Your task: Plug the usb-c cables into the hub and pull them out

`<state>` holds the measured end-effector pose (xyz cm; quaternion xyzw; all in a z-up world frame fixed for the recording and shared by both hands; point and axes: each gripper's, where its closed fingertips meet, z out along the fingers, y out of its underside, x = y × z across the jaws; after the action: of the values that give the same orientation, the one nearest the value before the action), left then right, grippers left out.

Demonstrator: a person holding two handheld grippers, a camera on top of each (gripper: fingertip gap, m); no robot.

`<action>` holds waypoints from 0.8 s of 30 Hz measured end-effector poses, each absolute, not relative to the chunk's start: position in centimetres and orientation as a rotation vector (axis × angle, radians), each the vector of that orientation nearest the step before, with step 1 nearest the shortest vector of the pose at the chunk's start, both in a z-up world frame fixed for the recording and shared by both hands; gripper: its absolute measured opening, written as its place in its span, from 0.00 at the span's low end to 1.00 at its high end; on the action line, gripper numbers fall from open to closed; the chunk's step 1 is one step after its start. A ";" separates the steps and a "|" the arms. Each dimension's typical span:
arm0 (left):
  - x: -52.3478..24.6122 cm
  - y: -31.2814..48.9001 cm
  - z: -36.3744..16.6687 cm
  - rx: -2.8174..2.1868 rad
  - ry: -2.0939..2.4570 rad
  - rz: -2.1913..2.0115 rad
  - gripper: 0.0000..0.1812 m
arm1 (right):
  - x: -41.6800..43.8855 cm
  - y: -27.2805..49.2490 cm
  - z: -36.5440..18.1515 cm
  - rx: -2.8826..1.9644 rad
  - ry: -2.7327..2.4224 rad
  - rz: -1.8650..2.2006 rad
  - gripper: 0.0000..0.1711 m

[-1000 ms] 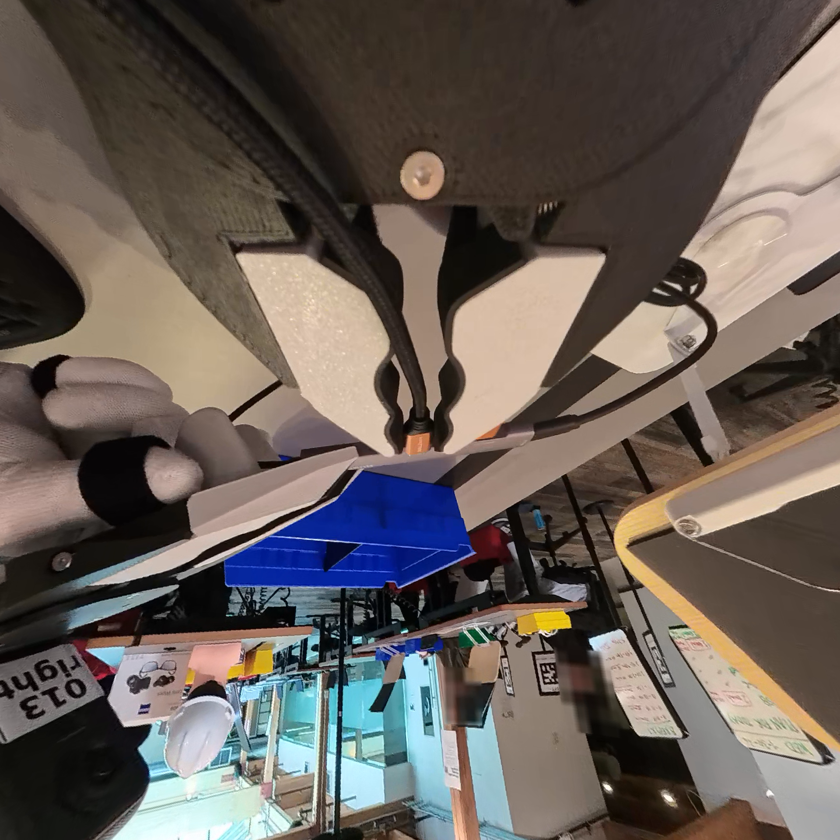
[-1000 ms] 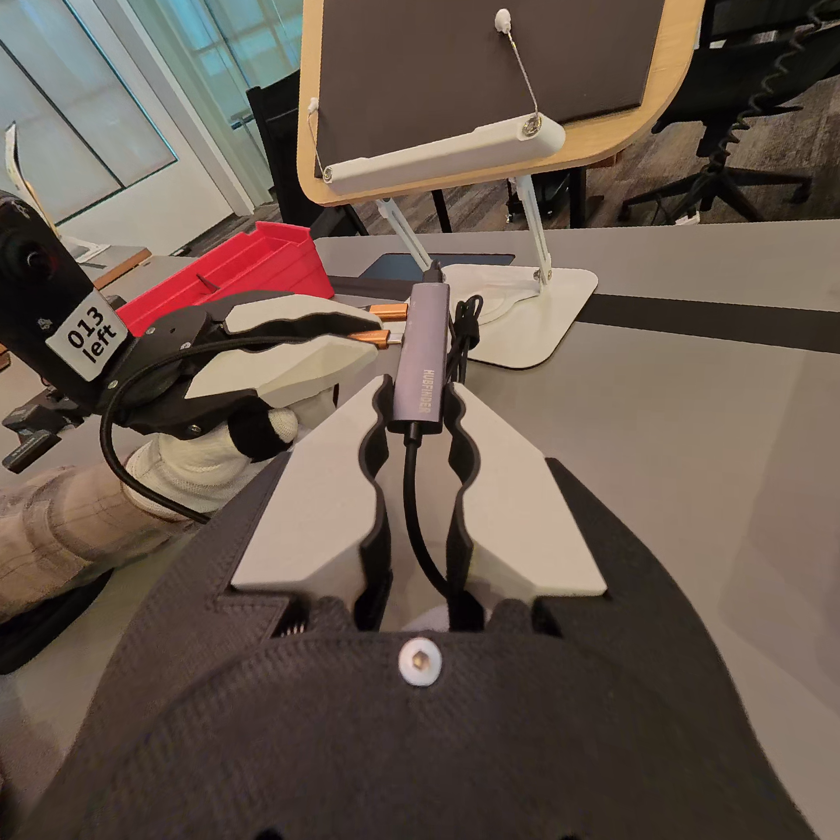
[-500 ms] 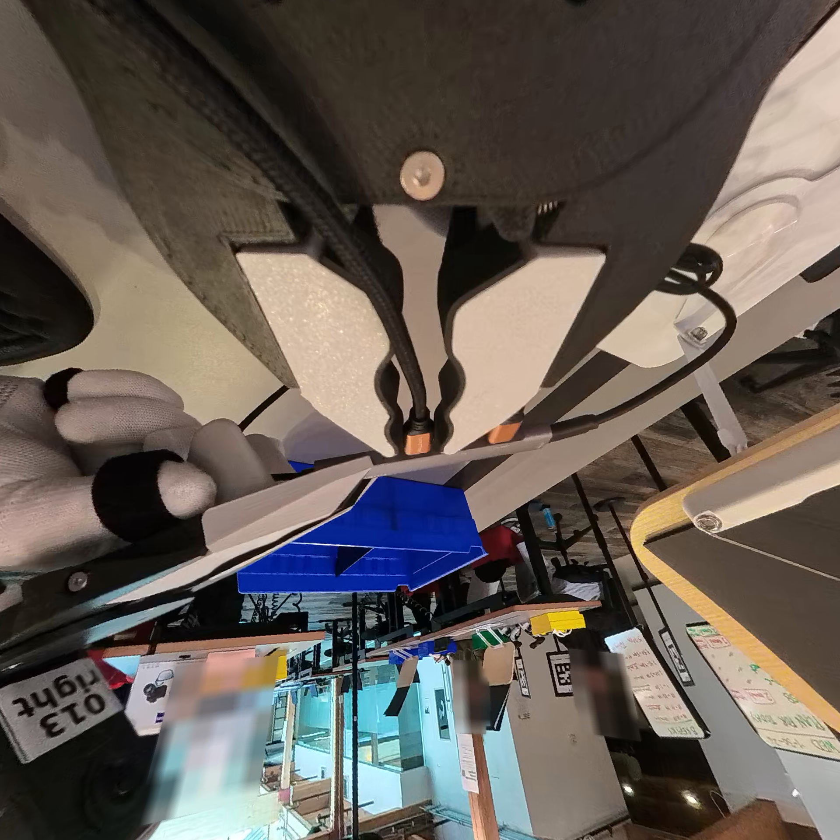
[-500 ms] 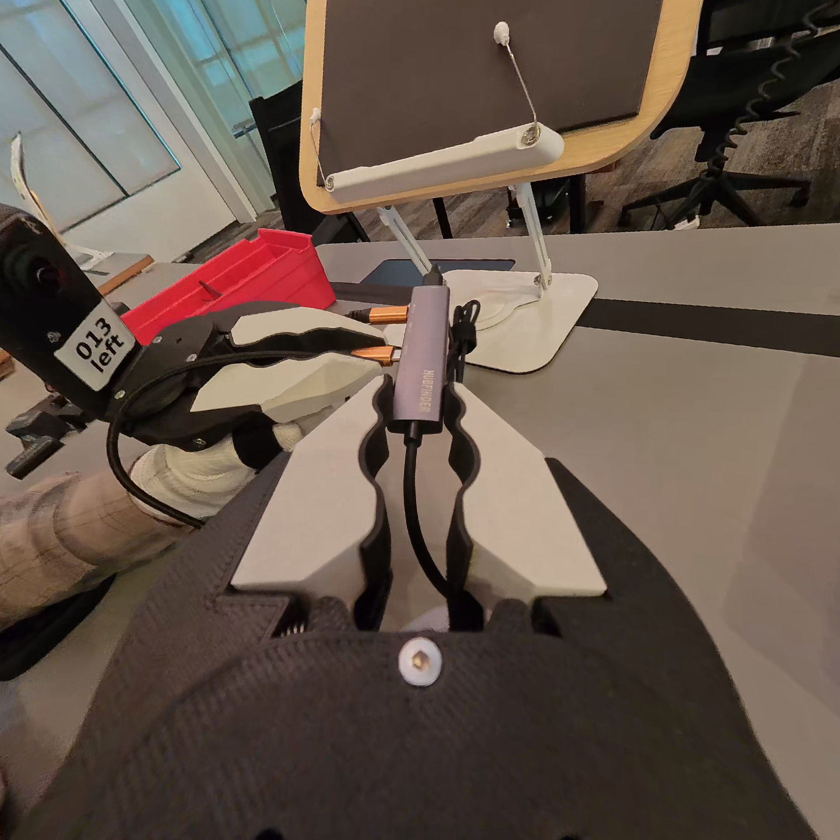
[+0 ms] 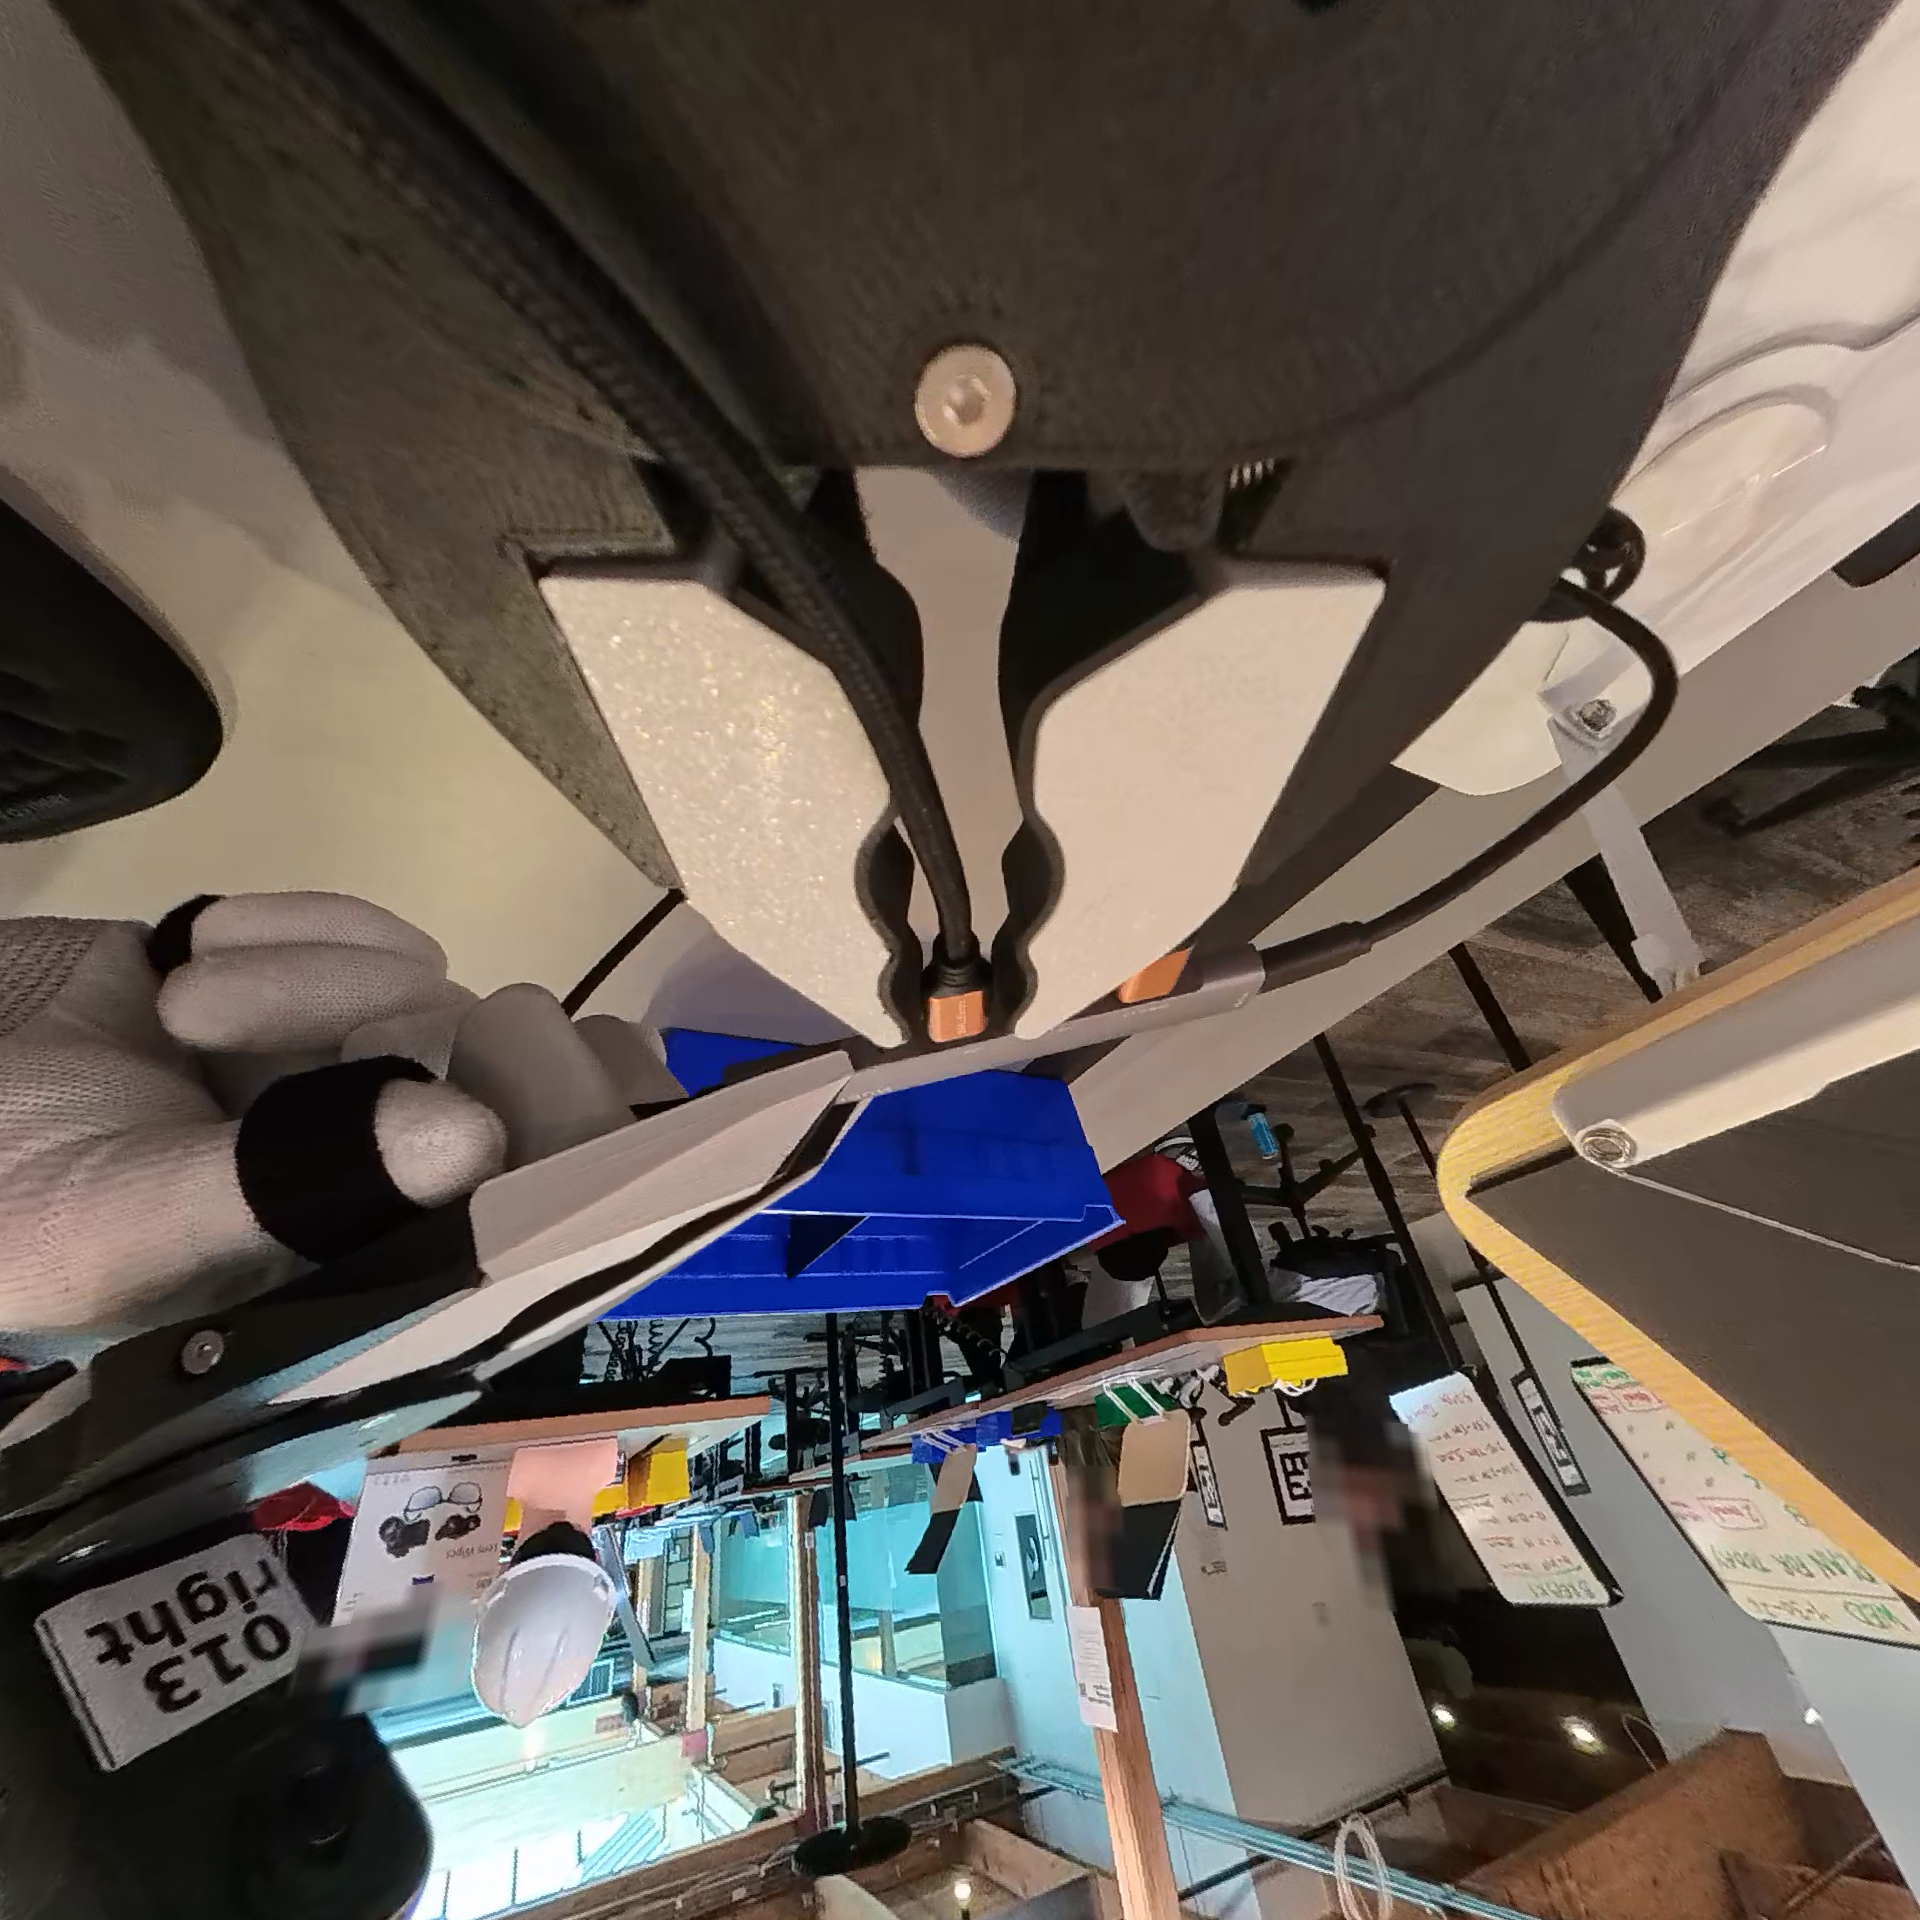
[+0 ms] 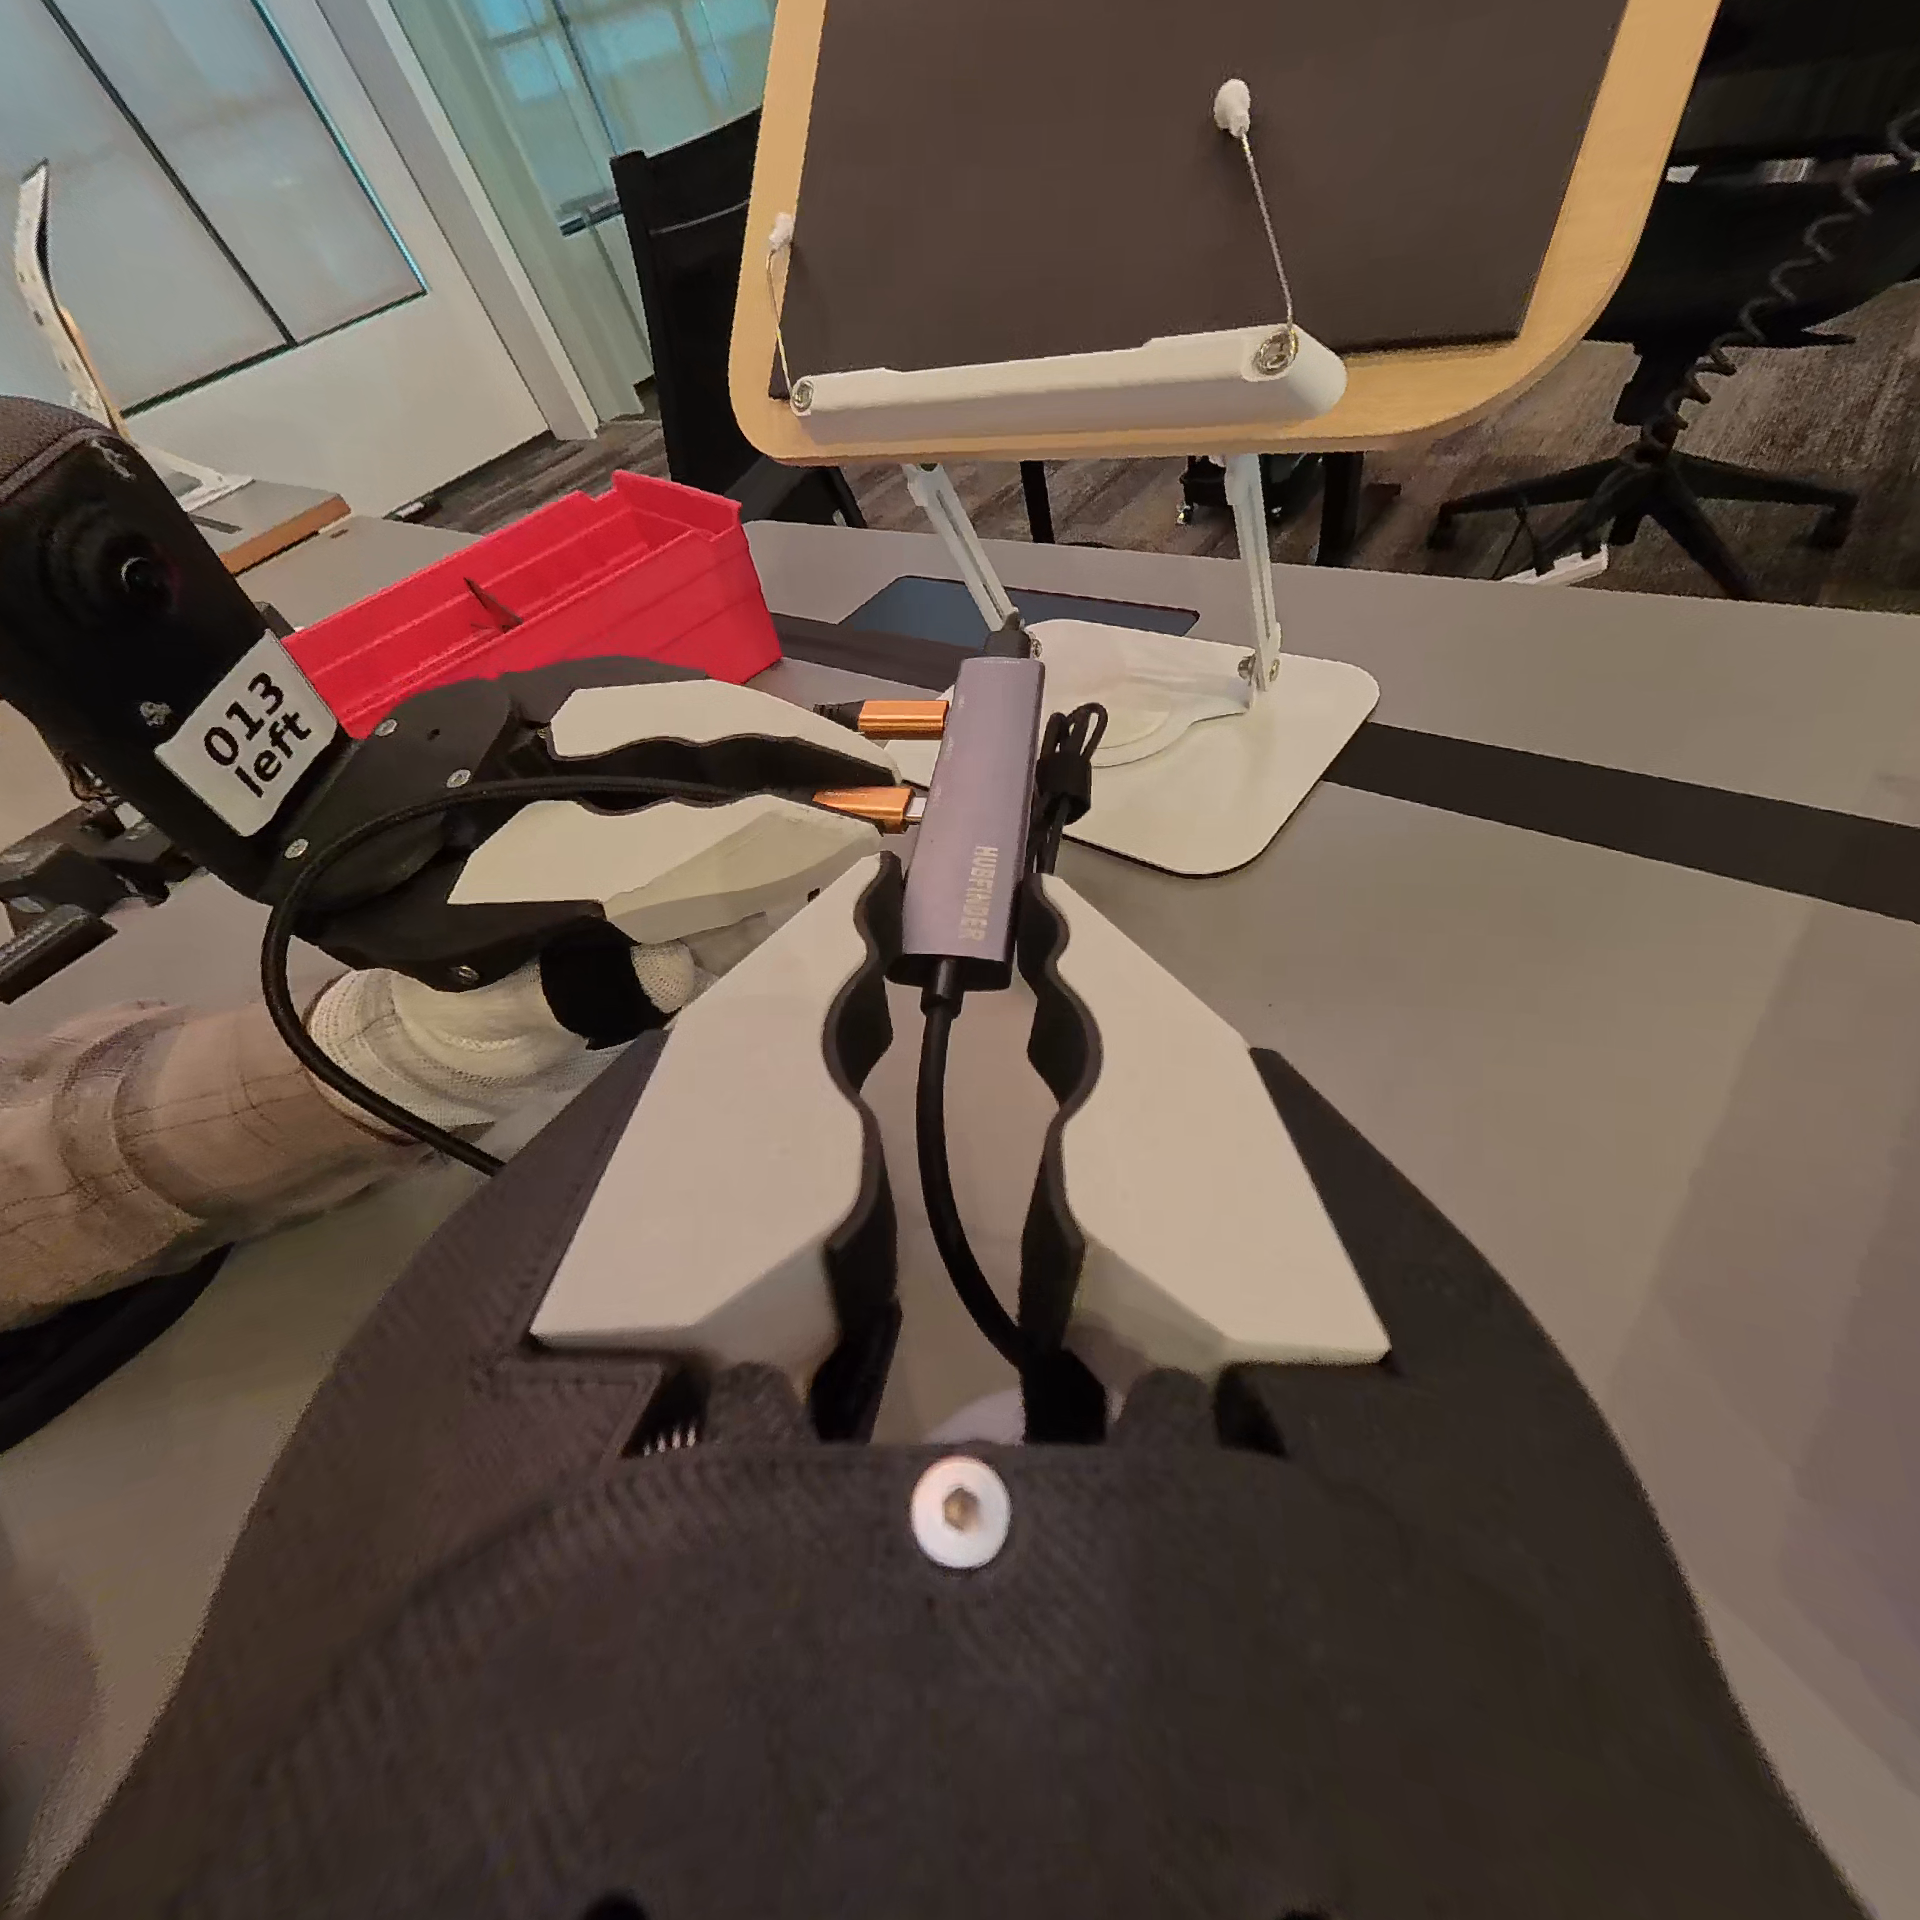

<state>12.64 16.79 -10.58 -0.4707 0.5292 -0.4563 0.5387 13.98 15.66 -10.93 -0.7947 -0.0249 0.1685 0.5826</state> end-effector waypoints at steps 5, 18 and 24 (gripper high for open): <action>12.6 16.8 -10.3 -1.115 1.232 -1.112 0.07 | 13.8 15.7 -10.6 -1.849 -0.087 0.357 0.12; 12.3 16.9 -9.5 -1.095 1.158 -1.159 0.08 | 13.0 15.7 -9.8 -1.830 -0.137 0.293 0.12; 12.1 16.9 -8.9 -1.053 1.142 -1.154 0.08 | 12.8 15.7 -9.1 -1.803 -0.133 0.318 0.12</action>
<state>12.08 16.91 -8.93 -0.4480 0.4861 -0.4910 0.5673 12.82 15.74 -9.14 -0.7802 -0.0574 0.1377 0.6075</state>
